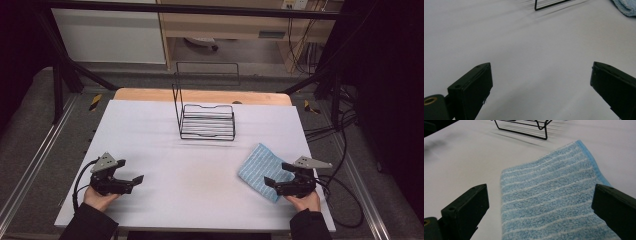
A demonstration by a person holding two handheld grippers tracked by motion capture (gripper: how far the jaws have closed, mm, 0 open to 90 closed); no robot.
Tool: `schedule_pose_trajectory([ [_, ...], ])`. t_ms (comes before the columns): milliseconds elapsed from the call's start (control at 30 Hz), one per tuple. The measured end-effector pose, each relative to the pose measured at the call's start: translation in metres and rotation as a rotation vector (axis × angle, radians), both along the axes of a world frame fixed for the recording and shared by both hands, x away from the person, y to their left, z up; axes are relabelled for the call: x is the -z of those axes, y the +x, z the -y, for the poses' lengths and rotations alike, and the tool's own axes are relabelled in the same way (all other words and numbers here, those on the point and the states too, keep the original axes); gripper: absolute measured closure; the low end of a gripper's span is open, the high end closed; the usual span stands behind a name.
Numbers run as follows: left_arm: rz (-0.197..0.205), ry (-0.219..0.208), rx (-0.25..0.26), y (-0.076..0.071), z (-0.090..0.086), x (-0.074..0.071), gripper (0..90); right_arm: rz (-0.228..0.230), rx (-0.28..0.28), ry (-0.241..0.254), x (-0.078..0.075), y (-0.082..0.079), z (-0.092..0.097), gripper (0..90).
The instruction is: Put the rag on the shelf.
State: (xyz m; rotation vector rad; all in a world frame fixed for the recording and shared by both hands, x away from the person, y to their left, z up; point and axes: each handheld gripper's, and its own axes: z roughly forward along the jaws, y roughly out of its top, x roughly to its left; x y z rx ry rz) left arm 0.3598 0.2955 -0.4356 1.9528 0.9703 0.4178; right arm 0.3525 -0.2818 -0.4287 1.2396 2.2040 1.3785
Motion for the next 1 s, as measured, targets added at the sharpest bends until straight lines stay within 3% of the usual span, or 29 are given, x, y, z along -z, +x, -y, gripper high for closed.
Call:
schedule_pose_trajectory([
  [233, 0.001, 0.002, -0.002, 0.0, 0.0, 0.0, 4.4, 0.026, -0.011, -0.026, -0.005, 0.0, -0.016, 1.2],
  [600, 0.0, 0.001, -0.008, 0.0, -0.001, 0.0, 4.4, 0.023, -0.032, -0.095, -0.007, 0.003, -0.05, 2.7],
  [733, -0.003, 0.008, -0.006, 0.0, 0.0, 0.001, 4.6, 0.012, -0.05, -0.108, -0.004, 0.007, -0.061, 6.6],
  [833, -0.003, 0.009, -0.009, 0.0, 0.0, 0.001, 4.6, 0.0, -0.065, -0.113, -0.002, 0.011, -0.068, 13.6],
  [900, -0.003, 0.011, -0.012, 0.001, -0.001, 0.001, 4.8, -0.014, -0.079, -0.106, 0.0, 0.014, -0.074, 22.8],
  [1000, -0.004, 0.014, -0.012, 0.001, -0.001, 0.001, 4.8, -0.014, -0.086, -0.125, 0.001, 0.015, -0.079, 26.3],
])
